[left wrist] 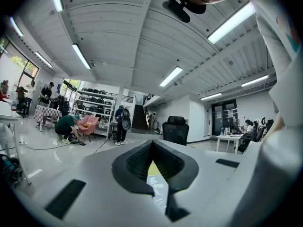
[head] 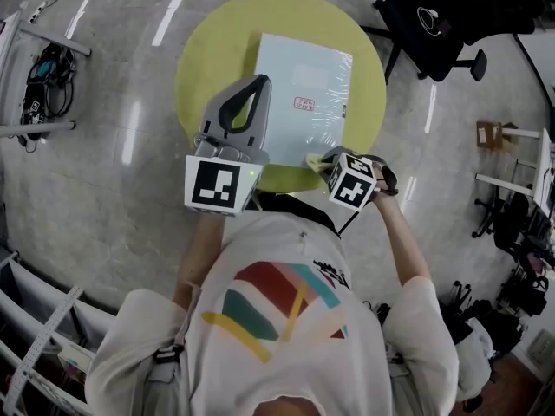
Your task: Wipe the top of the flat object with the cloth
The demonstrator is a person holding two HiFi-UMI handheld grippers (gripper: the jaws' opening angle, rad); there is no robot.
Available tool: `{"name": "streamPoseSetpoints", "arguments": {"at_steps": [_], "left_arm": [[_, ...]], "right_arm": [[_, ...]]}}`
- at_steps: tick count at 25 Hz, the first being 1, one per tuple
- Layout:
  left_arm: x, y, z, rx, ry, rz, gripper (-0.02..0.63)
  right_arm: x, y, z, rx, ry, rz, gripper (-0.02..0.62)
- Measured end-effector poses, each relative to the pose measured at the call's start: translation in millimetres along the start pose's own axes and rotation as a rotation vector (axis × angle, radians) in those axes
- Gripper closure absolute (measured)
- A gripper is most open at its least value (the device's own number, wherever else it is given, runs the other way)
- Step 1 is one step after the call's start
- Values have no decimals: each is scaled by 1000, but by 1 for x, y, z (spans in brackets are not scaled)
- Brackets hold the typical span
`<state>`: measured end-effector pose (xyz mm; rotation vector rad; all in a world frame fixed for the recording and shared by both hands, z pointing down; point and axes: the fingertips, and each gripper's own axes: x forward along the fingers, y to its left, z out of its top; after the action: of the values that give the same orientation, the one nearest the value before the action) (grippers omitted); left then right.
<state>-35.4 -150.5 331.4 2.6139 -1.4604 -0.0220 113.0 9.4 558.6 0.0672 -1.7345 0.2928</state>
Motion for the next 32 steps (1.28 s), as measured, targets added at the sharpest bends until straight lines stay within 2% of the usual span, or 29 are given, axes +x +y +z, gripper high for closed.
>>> {"name": "streamPoseSetpoints", "arguments": {"at_steps": [6,19,22,28,32], "left_arm": [[3,-2,0,1,0,-10,592],[7,-6,0,1,2,-22,592],[8,-2,1,6,-7,-11,592],[8,8,4,-4,-26,14,592],[7,9,5,5,-21,20,592]], "right_arm": [[3,17,-2,1,4,24,569],[-4,18,-2,9,-7,25,569],[-30,-7,6,21,-47,-63,569],[-112,-87,42,3,-141,-358,569],[-153,-135,68,-17,-190,-502,569]]}}
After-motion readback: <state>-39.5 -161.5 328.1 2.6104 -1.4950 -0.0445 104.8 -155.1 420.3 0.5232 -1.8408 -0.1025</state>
